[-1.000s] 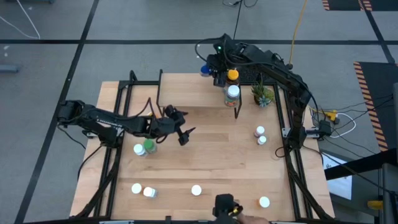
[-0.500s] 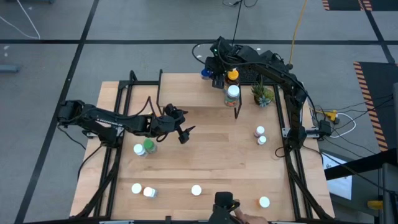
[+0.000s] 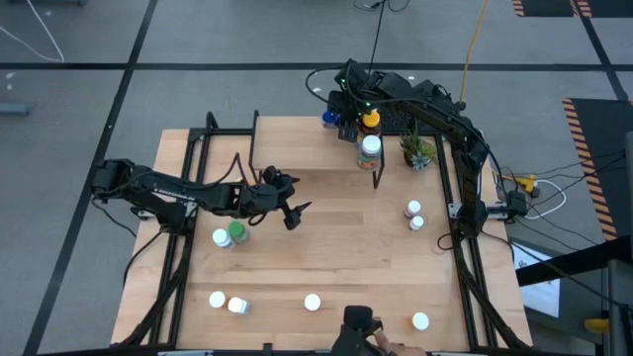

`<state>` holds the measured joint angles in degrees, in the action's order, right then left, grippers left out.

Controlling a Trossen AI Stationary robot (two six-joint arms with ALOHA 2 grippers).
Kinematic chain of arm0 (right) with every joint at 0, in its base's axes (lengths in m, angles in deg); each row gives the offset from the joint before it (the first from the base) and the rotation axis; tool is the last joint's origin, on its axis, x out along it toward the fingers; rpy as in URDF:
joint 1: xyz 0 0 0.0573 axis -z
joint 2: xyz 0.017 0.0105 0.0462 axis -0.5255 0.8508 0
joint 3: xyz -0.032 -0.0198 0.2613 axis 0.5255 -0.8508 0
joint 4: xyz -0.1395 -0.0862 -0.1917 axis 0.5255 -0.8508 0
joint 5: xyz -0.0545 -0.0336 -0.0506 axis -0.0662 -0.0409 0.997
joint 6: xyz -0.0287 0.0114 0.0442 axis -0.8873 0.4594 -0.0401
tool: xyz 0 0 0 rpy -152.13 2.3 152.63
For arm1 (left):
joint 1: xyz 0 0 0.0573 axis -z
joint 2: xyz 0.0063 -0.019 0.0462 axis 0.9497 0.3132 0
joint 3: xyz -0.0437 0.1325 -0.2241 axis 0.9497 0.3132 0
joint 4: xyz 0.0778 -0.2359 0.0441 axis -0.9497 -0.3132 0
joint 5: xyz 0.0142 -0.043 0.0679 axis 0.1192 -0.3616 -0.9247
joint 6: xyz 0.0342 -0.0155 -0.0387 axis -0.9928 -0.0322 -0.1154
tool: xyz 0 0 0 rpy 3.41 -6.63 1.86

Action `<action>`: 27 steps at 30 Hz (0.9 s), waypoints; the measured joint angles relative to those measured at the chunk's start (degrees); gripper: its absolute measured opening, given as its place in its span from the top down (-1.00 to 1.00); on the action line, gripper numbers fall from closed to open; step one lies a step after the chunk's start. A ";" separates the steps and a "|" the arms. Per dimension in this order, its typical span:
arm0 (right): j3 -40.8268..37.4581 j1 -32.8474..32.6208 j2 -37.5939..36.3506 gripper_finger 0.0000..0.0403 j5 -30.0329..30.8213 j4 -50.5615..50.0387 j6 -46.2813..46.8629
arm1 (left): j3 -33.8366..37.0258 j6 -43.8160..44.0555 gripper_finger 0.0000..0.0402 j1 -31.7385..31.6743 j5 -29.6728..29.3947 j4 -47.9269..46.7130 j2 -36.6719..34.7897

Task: Pick and place medicine bottles onto shelf by color
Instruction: Put the blue pill bottle on the shelf, then put the light green pill bottle on the shelf

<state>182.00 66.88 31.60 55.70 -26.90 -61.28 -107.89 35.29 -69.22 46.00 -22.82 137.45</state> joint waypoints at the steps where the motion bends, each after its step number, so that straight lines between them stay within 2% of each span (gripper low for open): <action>1: 0.00 0.00 0.00 0.04 0.00 0.00 0.00 | 0.00 0.00 -0.88 0.00 -0.02 0.00 0.00; 13: -0.02 0.00 -0.04 -0.14 -0.02 0.17 -0.07 | 0.00 0.04 -0.88 0.00 1.03 0.01 0.00; 20: -0.11 -0.01 -0.43 -0.15 -0.03 1.95 -0.30 | 0.00 0.13 -0.88 0.00 1.00 0.02 0.00; 27: -0.11 -1.25 -4.12 -0.16 -1.49 4.39 -1.26 | 0.00 -0.97 -0.88 -0.33 -0.08 1.63 0.00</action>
<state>181.89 65.63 27.48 54.22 -22.51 -62.55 -107.89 34.32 -69.55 45.92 -21.18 137.45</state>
